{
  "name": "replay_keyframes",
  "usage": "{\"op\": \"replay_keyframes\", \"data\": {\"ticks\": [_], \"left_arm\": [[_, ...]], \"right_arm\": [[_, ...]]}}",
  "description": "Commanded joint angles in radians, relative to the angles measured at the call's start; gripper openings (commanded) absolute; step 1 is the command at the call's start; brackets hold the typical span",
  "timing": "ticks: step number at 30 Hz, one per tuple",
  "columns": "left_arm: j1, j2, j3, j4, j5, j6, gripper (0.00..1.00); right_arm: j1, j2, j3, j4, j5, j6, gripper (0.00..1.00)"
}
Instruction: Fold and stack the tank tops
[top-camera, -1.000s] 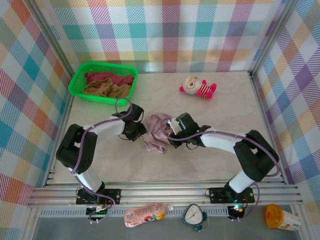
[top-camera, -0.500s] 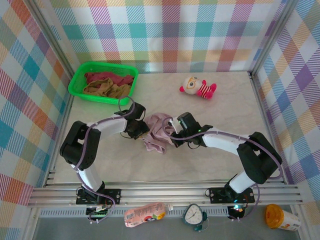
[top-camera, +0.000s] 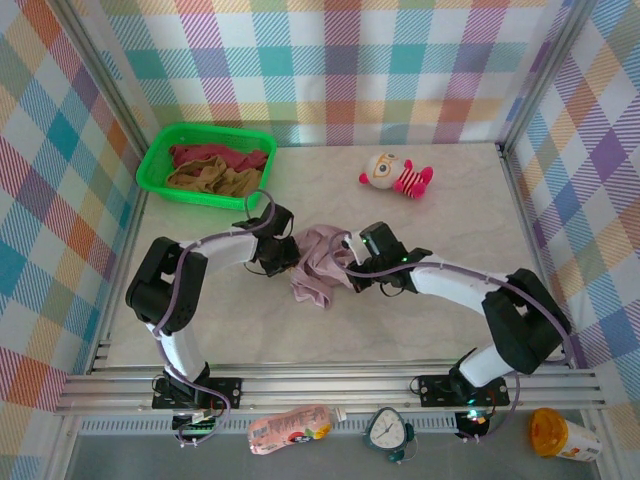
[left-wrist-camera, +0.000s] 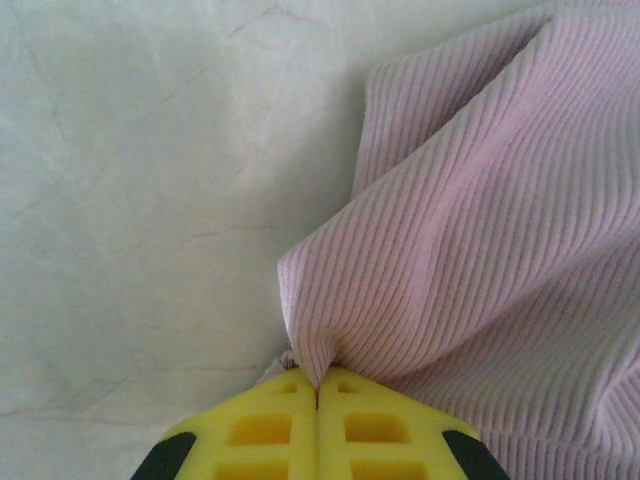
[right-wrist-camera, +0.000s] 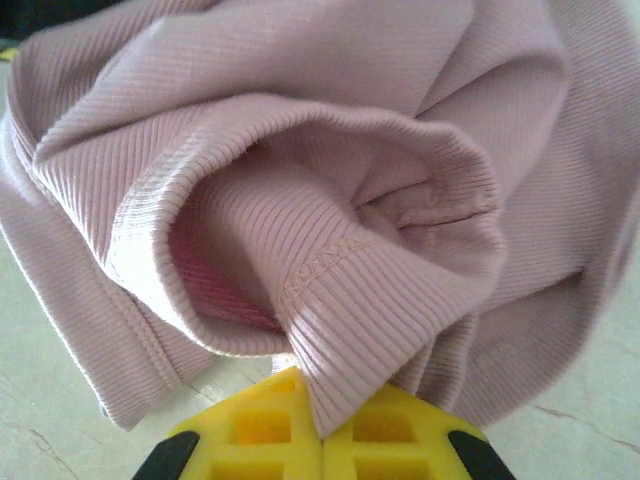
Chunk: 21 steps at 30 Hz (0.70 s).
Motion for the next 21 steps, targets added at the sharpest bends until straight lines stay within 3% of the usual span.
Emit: {"op": "replay_keyframes", "data": {"ticks": [1,11,21], "left_arm": [[0.009,-0.061,0.076,-0.183,-0.067,0.082,0.0],[0.007,-0.314,0.363,-0.507,-0.297,0.207,0.0],[0.003,-0.446,0.633,-0.673,-0.37,0.265,0.0]], "right_arm": [[-0.03,-0.075,0.034,-0.055,0.055,-0.034,0.02],[-0.187,-0.389,0.157,-0.181,0.063,-0.152,0.01],[-0.227,-0.523,0.418,-0.239,0.054,-0.332,0.01]]}}
